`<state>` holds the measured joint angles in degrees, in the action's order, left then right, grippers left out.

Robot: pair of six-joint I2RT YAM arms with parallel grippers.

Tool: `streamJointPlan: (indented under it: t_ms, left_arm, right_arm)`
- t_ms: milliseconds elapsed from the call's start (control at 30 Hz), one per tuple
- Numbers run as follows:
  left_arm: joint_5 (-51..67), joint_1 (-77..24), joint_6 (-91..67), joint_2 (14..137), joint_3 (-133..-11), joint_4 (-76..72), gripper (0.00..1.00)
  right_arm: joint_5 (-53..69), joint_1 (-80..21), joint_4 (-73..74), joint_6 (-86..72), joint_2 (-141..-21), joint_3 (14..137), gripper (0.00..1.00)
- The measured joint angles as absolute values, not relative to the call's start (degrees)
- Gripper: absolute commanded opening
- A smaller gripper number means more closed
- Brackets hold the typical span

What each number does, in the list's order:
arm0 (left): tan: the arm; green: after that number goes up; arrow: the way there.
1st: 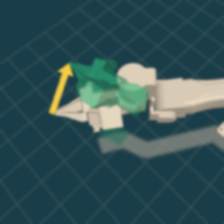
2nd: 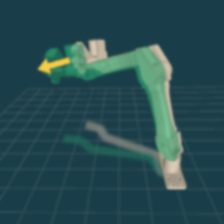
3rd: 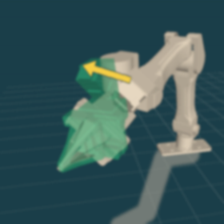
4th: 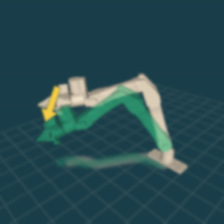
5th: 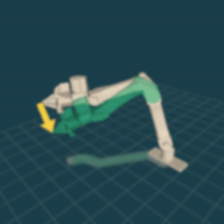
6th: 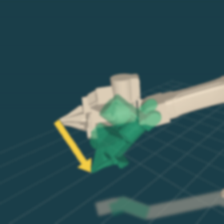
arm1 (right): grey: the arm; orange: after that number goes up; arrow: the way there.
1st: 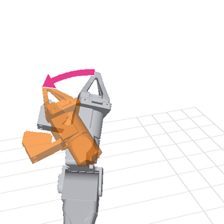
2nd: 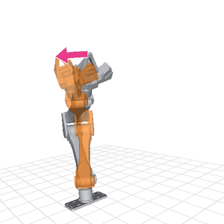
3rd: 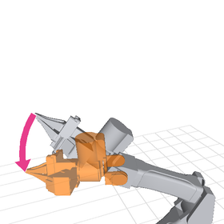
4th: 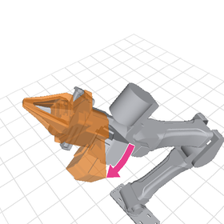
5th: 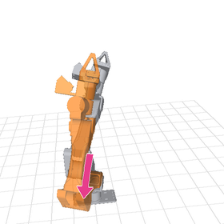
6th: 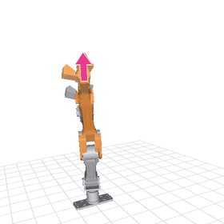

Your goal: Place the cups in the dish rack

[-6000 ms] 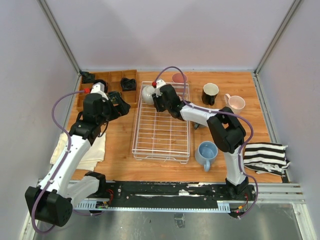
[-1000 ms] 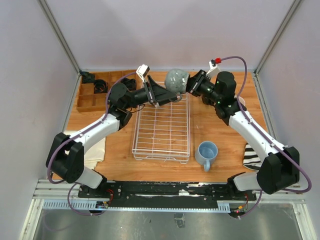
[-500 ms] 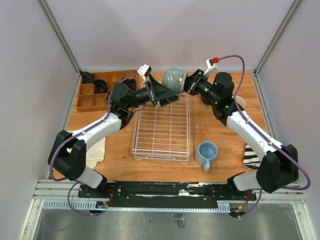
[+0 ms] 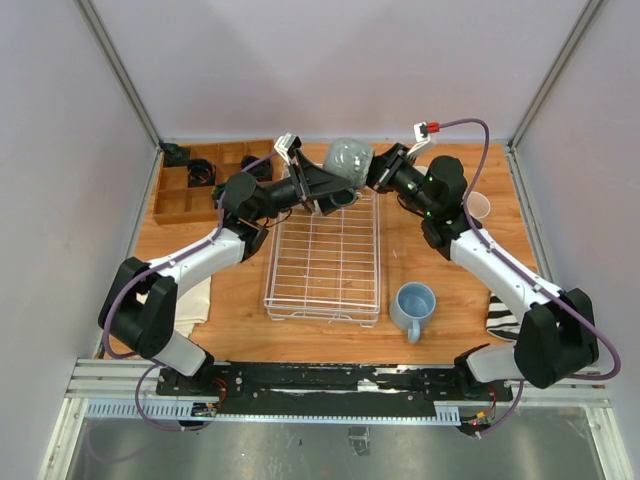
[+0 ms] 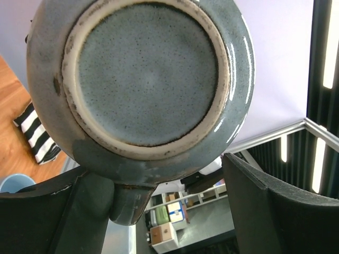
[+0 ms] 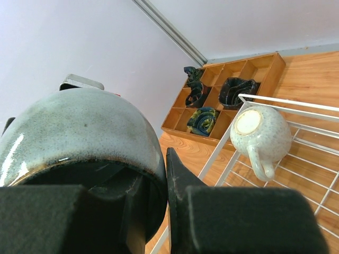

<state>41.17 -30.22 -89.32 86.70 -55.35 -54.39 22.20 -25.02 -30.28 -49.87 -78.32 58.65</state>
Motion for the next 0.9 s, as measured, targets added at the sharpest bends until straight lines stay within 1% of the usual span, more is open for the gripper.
streamJointPlan:
  t_ms: [167,267,467,567,600,633,733,800,900]
  left_arm:
    - [41.0,-30.3,-87.0,86.6,-55.4,-53.2,0.78]
    - [40.8,-30.5,-83.1,85.9,-55.9,-49.2,0.78]
    - [40.7,-30.6,-80.2,85.8,-56.6,-46.3,0.7]
    - [40.6,-30.6,-79.7,85.8,-56.6,-46.1,0.58]
    - [40.6,-30.6,-79.6,85.8,-56.6,-46.1,0.51]
    - [40.6,-30.6,-79.5,85.8,-56.6,-46.1,0.47]
    - [40.6,-30.6,-79.3,85.8,-56.6,-46.1,0.43]
    - [40.6,-30.6,-79.3,85.8,-56.6,-46.2,0.34]
    - [40.6,-30.5,-79.4,85.9,-56.6,-46.2,0.32]
  right_arm:
    - [20.2,-25.2,-28.0,-49.6,-77.4,58.6,0.01]
    - [18.9,-25.3,-25.4,-49.2,-77.1,58.6,0.01]
    - [18.0,-25.3,-24.6,-49.2,-77.0,58.5,0.01]
    - [17.9,-25.3,-24.6,-49.3,-76.9,58.5,0.01]
    - [17.9,-25.3,-24.7,-49.4,-76.8,58.5,0.0]
    - [17.9,-25.3,-24.9,-49.5,-76.7,58.5,0.01]
    - [18.0,-25.4,-25.7,-50.0,-76.4,58.5,0.01]
    - [17.9,-25.5,-25.9,-50.1,-76.2,58.5,0.01]
    - [18.0,-25.5,-26.2,-50.7,-76.1,58.5,0.01]
